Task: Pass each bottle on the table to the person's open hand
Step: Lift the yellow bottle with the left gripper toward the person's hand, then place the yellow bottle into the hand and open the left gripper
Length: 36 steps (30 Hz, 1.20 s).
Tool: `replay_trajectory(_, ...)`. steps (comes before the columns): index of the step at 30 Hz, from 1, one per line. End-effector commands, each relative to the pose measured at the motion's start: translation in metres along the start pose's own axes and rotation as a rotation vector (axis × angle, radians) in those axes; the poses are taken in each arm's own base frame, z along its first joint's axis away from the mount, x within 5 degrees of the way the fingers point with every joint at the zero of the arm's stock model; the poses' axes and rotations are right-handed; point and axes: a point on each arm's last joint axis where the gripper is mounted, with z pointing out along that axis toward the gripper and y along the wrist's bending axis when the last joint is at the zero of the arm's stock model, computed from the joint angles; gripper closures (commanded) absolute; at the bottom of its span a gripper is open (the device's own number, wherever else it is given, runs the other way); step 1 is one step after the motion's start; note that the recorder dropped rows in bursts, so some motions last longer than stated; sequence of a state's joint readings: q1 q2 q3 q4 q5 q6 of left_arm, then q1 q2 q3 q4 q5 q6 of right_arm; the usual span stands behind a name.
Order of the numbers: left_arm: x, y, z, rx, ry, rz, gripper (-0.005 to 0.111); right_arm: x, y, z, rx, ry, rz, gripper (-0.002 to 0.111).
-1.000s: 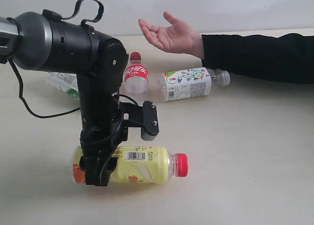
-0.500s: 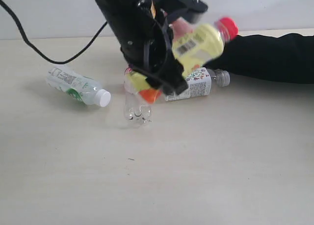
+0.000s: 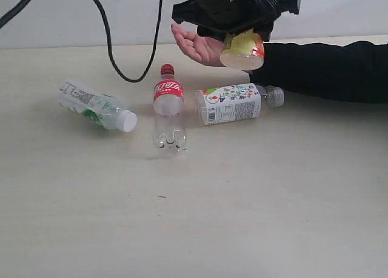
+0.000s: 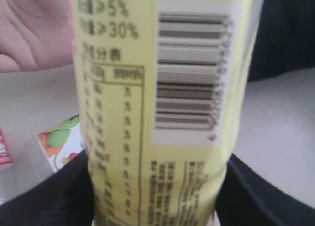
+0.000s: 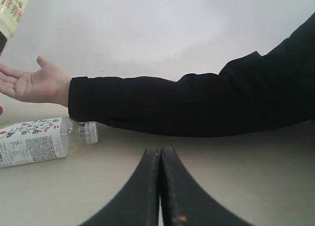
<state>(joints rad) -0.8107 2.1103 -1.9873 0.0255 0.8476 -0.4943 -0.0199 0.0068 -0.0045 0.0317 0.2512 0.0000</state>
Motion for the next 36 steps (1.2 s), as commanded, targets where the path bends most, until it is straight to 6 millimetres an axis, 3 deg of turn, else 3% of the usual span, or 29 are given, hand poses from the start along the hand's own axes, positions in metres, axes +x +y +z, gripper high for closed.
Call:
replay_trajectory(1, -0.023, 0.026, 0.017, 0.180, -0.016, -0.317, 0.107, 0.001, 0.000, 0.000, 0.005, -0.006, -0.004, 0.108)
replay_trajectory(6, -0.038, 0.059, 0.039, 0.438, 0.015, -0.478, 0.107, 0.001, 0.000, 0.000, 0.005, -0.006, -0.004, 0.108)
replay_trajectory(12, -0.047, 0.078, 0.061, 0.488, -0.077, -0.651, 0.107, 0.001, 0.000, 0.000, 0.005, -0.006, -0.004, 0.108)
replay_trajectory(16, -0.044, 0.083, 0.073, 0.479, -0.079, -0.659, 0.107, 0.001, 0.000, 0.000, 0.005, -0.006, -0.004, 0.108)
replay_trajectory(36, -0.041, 0.094, 0.079, 0.439, -0.100, -0.679, 0.107, 0.001, 0.000, 0.000, 0.005, -0.006, -0.004, 0.108)
